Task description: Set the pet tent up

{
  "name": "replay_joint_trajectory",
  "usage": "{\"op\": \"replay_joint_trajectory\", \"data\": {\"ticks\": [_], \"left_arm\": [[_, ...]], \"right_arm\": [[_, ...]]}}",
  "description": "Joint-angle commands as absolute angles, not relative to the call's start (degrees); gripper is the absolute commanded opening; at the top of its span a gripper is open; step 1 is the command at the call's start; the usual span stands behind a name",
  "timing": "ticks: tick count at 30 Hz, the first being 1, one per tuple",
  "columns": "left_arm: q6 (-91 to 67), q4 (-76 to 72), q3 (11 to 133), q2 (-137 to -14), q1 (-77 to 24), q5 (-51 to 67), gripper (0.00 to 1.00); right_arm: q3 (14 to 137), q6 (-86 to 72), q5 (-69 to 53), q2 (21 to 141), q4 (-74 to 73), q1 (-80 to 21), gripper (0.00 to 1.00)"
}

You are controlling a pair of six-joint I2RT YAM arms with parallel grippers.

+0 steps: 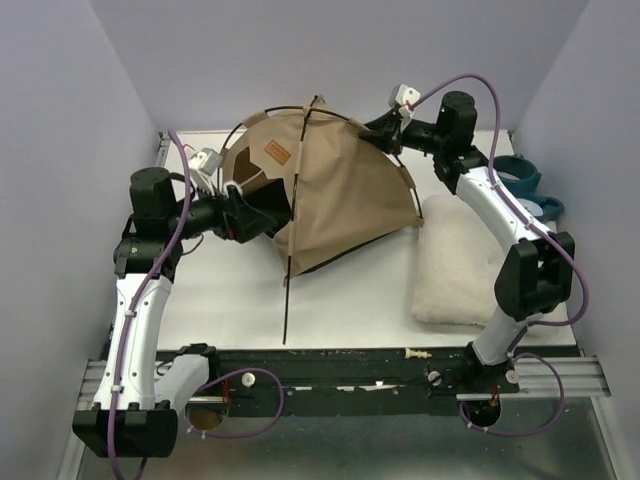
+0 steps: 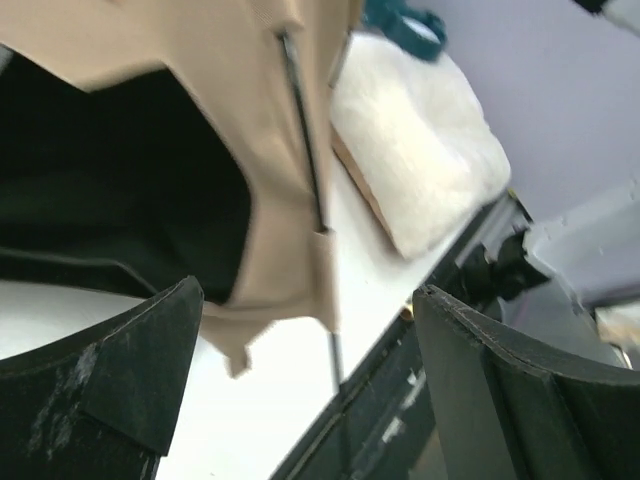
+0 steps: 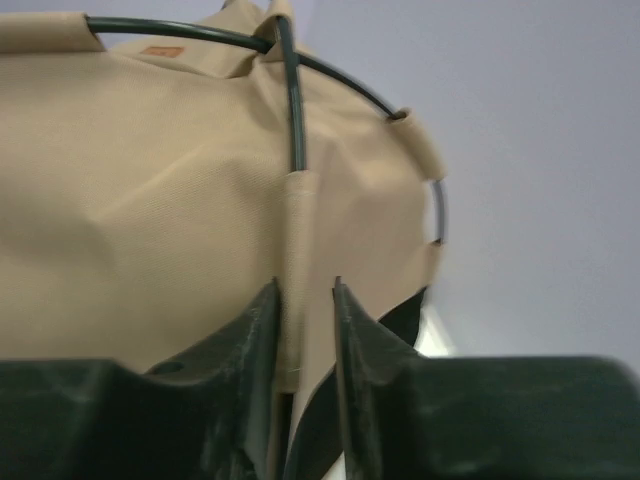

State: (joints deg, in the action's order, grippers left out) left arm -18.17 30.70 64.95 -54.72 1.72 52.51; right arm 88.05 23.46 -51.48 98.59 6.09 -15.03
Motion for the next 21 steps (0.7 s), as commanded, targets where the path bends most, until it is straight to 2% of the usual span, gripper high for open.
{"op": "replay_joint_trajectory", "data": {"ticks": [1,3,4,6,10,13,14,17,19,21], "left_arm": [[-15.6,34.7,60.8,-54.1,-3.8,53.2,0.99],[-14.5,35.3,58.6,-53.3,-4.4,53.7,0.99],[-13.7,35.9,57.7,-52.9,-4.4,53.8,0.99],[-9.7,40.5,57.3,-53.2,-4.5,54.0,0.99],[9.4,57.8,61.7,-58.3,-4.1,52.3,0.99],[12.2,61.2,62.0,-60.1,-2.1,59.2,0.99],[13.3,62.0,61.3,-60.6,-2.8,59.6,0.99],[12.4,61.9,55.2,-60.8,-5.1,58.5,0.92],[11.3,60.8,51.5,-59.6,-7.1,57.6,0.88],[6.6,56.9,49.7,-57.8,-8.4,55.8,0.86]], "right_arm": [[88.8,21.8,-48.0,101.8,22.2,-14.7,0.58],[91.7,23.8,-44.7,102.2,19.5,-14.7,0.78],[92.6,24.8,-43.0,102.0,17.9,-14.7,0.80],[93.9,27.4,-40.6,100.3,12.3,-14.6,0.82],[91.9,26.7,-39.9,93.5,0.1,-14.6,0.83],[84.5,18.2,-37.8,86.0,-4.2,-14.6,0.85],[81.4,16.7,-37.7,82.7,-4.4,-14.6,0.88],[71.9,11.3,-34.6,74.6,-3.2,-14.6,0.93],[69.8,11.2,-35.9,71.3,-8.3,-14.6,0.95],[68.0,9.7,-42.4,68.5,-12.9,-14.8,0.95]]}}
